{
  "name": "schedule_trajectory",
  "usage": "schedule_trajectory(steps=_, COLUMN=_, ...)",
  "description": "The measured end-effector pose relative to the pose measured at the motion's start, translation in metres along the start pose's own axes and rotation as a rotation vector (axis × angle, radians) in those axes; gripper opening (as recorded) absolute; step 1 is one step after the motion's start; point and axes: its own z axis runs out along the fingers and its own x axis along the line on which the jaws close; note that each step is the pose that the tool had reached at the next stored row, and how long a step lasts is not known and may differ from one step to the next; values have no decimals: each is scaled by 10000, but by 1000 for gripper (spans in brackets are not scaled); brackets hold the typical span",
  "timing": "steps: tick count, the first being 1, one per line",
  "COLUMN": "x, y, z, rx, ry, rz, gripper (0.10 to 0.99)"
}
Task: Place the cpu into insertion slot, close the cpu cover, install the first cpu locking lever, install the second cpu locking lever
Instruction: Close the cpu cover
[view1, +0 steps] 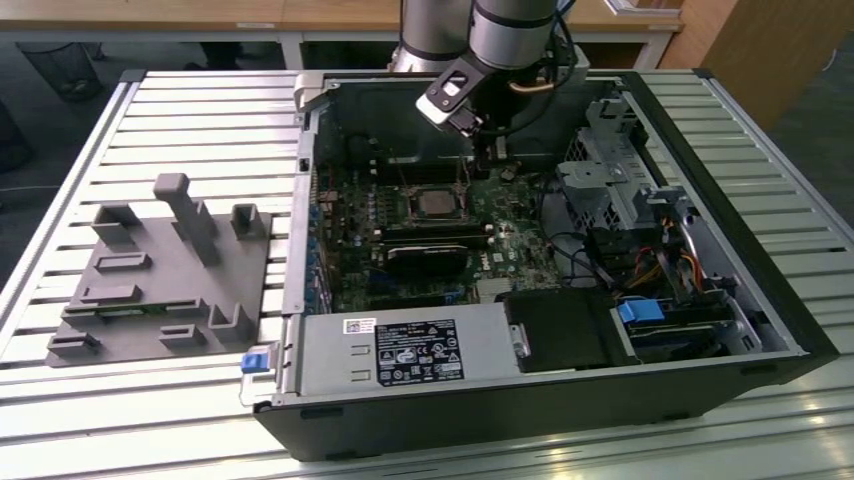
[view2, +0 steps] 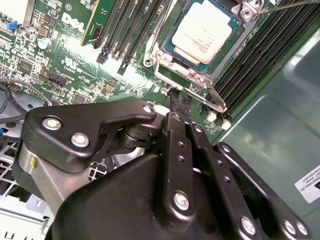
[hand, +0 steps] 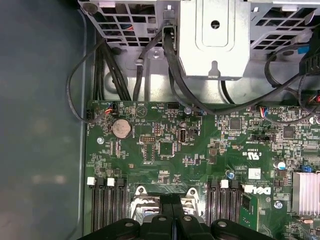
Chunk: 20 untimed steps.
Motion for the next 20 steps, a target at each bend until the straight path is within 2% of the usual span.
schedule_trajectory(steps=20, x=-3, y=-45, z=119, rx=0, ry=0, rz=0, gripper=106)
